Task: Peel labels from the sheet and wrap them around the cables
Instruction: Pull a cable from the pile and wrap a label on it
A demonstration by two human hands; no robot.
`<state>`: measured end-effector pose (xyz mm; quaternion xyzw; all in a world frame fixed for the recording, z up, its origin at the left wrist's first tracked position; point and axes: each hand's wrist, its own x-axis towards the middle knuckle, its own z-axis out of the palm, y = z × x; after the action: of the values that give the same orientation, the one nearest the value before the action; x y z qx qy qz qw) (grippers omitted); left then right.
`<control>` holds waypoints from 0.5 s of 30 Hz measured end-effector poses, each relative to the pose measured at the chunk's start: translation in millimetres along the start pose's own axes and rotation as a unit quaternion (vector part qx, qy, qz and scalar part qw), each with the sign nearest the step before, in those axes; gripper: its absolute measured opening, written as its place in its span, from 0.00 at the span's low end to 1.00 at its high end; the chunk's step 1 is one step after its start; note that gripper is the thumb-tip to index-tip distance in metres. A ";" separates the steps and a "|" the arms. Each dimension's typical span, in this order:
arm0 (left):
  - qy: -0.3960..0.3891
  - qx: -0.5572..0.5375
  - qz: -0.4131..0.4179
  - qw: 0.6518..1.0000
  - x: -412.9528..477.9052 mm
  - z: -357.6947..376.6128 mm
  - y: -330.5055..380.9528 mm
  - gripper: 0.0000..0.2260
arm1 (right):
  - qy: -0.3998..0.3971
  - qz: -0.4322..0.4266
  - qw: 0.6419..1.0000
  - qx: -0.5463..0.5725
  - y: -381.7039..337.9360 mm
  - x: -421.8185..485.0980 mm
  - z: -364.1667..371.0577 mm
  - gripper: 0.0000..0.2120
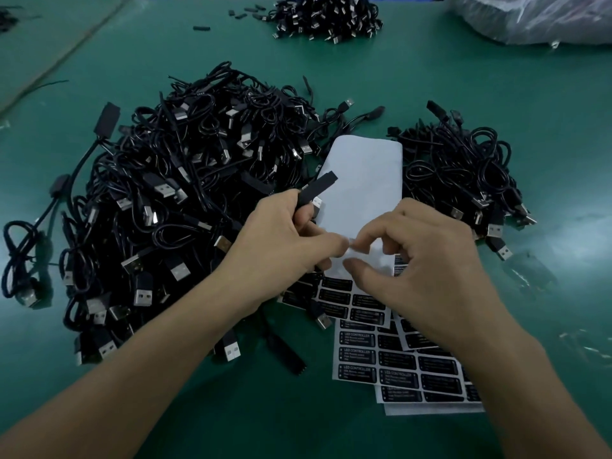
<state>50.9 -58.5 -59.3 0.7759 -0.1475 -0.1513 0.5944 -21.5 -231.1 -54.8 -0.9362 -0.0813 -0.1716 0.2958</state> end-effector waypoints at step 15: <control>-0.002 -0.063 -0.020 0.998 -0.5 2.6 4.2 0.17 | 0.127 0.143 0.966 0.176 -1.0 2.9 6.9 0.06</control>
<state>49.1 -61.6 -55.8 0.7392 -0.1226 -0.1737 0.6390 -17.2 -226.2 -58.6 -0.8416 0.0624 -0.2280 0.4855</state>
